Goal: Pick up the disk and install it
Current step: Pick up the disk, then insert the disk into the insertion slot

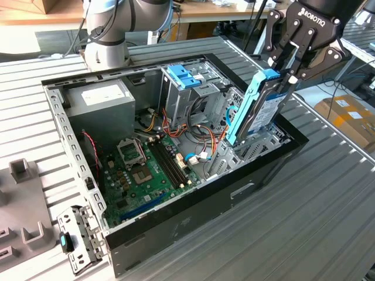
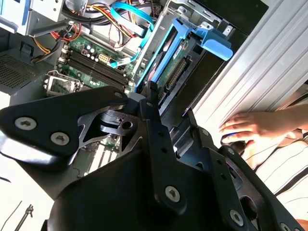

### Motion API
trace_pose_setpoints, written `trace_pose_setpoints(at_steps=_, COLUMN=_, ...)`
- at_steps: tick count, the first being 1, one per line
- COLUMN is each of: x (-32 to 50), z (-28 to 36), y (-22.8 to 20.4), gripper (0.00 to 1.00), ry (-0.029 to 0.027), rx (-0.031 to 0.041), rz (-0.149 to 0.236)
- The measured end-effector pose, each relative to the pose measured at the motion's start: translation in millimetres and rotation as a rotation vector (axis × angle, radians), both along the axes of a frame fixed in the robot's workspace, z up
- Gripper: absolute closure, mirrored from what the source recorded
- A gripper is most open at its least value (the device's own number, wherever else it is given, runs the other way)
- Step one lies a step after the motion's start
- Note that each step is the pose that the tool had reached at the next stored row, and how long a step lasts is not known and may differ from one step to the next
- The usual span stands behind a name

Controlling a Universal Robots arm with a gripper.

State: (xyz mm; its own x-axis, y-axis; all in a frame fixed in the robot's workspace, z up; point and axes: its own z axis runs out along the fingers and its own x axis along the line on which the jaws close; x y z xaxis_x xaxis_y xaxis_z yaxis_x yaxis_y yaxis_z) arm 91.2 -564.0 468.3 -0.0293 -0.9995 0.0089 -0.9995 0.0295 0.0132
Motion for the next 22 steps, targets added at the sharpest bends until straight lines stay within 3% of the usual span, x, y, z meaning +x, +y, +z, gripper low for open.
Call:
trace_pose_setpoints(at_steps=3, x=0.6, z=-3.1, y=0.5, gripper=0.65, ry=0.0, rx=0.0, rz=0.0)
trace_pose_setpoints(at_steps=12, x=1.5, z=-4.4, y=1.9, gripper=0.65, ry=0.0, rx=0.001, rz=0.007)
trace_pose_setpoints(at_steps=22, x=1.5, z=-16.2, y=2.1, gripper=0.65, ry=0.0, rx=0.0007, rz=0.007)
